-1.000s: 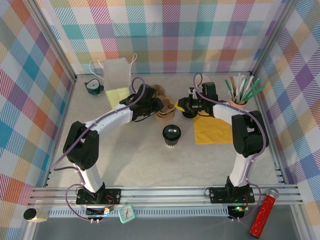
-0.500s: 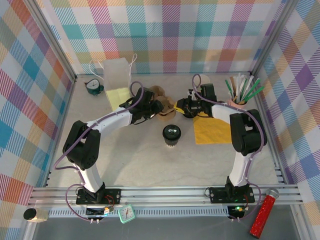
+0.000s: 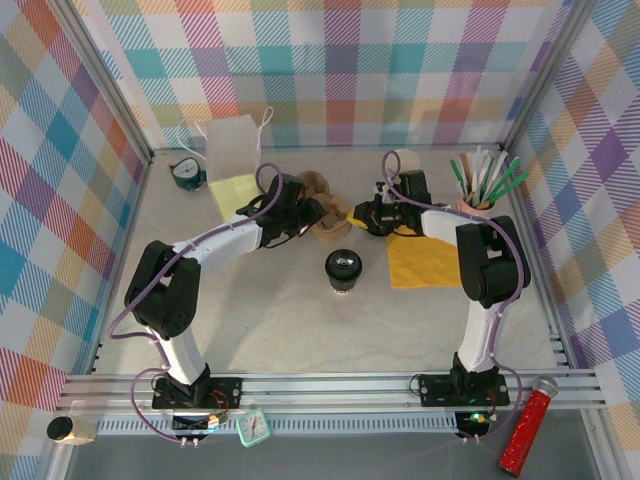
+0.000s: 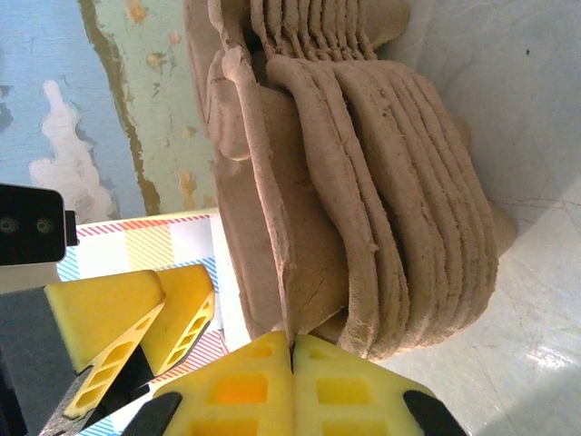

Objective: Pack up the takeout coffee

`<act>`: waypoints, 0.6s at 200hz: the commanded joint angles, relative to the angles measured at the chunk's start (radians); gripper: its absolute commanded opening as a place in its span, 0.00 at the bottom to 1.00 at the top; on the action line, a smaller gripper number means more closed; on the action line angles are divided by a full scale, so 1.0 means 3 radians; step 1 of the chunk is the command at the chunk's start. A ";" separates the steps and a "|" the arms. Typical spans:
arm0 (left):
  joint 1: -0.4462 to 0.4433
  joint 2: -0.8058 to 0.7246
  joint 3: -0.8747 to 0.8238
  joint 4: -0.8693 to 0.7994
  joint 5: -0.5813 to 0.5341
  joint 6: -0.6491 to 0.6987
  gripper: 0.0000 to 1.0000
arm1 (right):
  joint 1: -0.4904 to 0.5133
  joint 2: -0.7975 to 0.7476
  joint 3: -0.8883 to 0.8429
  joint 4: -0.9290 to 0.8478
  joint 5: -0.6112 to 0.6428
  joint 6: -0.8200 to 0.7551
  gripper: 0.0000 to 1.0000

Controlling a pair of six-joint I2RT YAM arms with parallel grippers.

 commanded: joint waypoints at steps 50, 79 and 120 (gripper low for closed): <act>0.0033 -0.0226 0.0030 -0.0292 -0.0262 -0.0003 0.40 | 0.0025 -0.0104 -0.0092 0.0663 -0.0194 0.0317 0.00; 0.0039 -0.0142 0.0080 -0.0305 -0.0190 -0.0081 0.40 | 0.0019 -0.0131 -0.0069 0.0659 -0.0196 0.0331 0.00; 0.0039 -0.0006 0.0149 -0.0230 -0.0135 -0.0168 0.38 | 0.0015 -0.0134 -0.0092 0.0636 -0.0204 0.0318 0.00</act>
